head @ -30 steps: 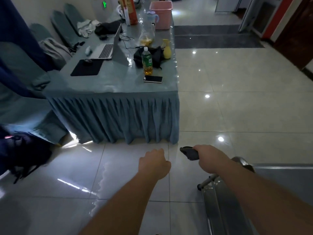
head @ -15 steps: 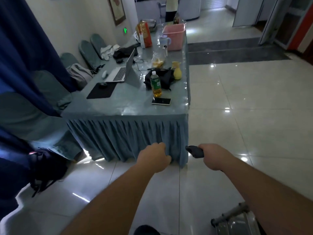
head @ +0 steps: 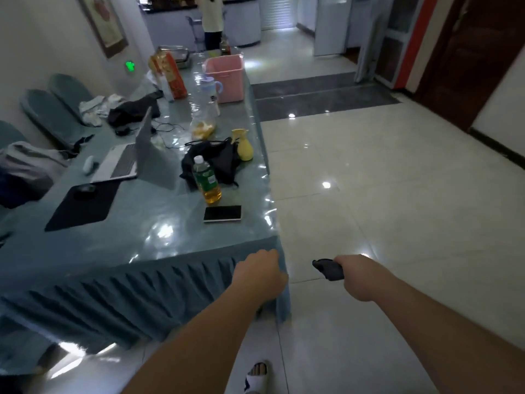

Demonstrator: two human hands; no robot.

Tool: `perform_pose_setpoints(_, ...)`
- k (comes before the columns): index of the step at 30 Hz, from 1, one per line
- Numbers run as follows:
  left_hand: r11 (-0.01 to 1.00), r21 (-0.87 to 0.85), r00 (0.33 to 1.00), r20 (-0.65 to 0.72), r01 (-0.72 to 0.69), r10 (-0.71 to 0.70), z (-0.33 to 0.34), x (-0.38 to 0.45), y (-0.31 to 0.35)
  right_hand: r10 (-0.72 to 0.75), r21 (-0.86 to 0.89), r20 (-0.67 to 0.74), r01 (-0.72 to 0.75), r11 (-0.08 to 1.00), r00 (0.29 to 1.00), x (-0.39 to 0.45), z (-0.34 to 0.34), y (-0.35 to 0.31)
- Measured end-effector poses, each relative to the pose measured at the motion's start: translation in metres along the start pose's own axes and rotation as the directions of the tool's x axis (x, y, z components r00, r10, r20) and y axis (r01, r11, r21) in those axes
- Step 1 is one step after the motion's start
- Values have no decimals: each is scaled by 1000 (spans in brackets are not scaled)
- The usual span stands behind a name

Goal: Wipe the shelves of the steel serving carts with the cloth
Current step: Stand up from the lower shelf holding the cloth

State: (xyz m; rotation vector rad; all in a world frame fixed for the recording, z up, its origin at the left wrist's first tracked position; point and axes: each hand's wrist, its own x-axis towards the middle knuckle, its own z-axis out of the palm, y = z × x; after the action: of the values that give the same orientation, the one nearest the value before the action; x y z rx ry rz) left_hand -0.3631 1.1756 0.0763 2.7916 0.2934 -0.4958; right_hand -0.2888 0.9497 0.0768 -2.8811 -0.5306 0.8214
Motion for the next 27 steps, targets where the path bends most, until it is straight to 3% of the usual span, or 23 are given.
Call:
perform_pose_setpoints(4,994,45,991,92,-104,100,-22,72,-14,133,77,50,-137,988,990,35,-27,13)
perform_pose_setpoints(9,961,123,962,149,-248,230,-42,154,19,310,184,-2,-304,935,951,52,-40,53)
perform_pose_setpoints(16,864,214,883,233,-456,408,-36,241,125,438,279,80,-442,852,895,79,-37,148)
perform_pose_setpoints(22,807,291,854,257,-515,452,-42,306,237,523,356,59,-507,785,850,100,-70,260)
perform_pose_setpoints(27,780,251,811,304,-574,499,-44,347,342,573,394,63,-548,738,817,110,-111,342)
